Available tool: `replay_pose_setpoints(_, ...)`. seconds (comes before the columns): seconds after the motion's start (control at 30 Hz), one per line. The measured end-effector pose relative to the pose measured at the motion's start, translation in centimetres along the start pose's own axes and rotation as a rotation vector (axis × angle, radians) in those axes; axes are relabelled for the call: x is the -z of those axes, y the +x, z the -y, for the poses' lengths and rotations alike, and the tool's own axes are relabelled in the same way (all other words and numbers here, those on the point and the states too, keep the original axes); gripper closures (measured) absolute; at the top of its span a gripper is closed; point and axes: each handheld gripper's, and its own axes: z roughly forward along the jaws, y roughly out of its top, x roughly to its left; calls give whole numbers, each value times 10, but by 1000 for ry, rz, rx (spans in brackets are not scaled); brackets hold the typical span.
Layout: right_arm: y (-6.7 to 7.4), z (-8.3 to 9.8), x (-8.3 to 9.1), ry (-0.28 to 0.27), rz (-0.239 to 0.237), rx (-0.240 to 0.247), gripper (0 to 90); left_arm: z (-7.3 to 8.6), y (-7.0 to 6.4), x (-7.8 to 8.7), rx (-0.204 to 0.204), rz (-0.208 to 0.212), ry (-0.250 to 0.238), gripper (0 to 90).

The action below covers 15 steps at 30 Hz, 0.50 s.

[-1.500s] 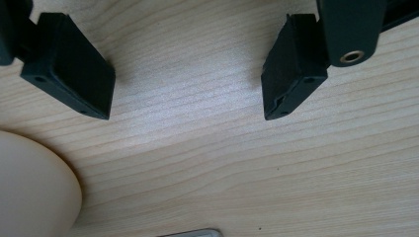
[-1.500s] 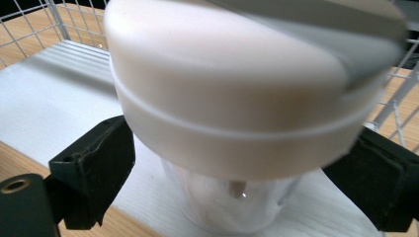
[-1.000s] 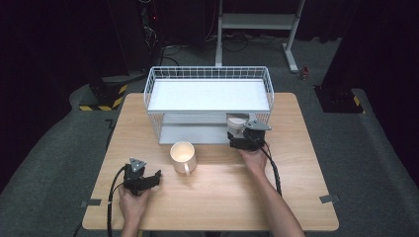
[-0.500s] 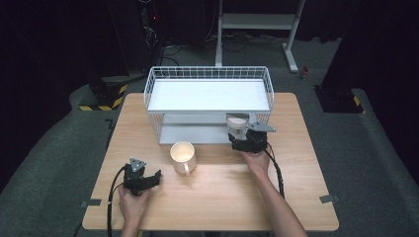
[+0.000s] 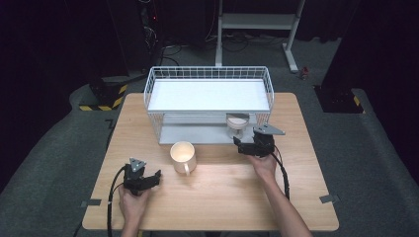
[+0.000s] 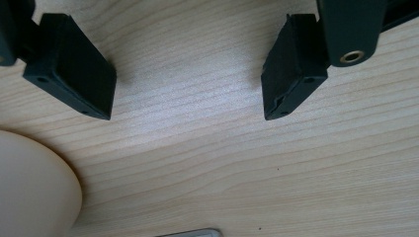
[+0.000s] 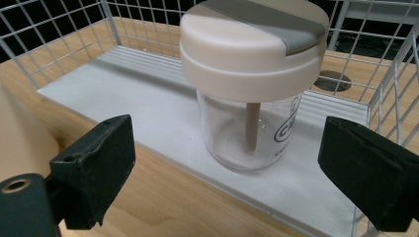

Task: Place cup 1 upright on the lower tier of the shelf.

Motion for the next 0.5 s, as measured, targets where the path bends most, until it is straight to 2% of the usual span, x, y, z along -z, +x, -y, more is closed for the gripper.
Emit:
replay_pose_setpoints(0.33,3,5,28,-10,-64,-10,86,0,0,0,0,0,0,217)
replay_pose_setpoints(0.5,1,12,43,0,-60,-11,109,0,0,0,1,0,0,217)
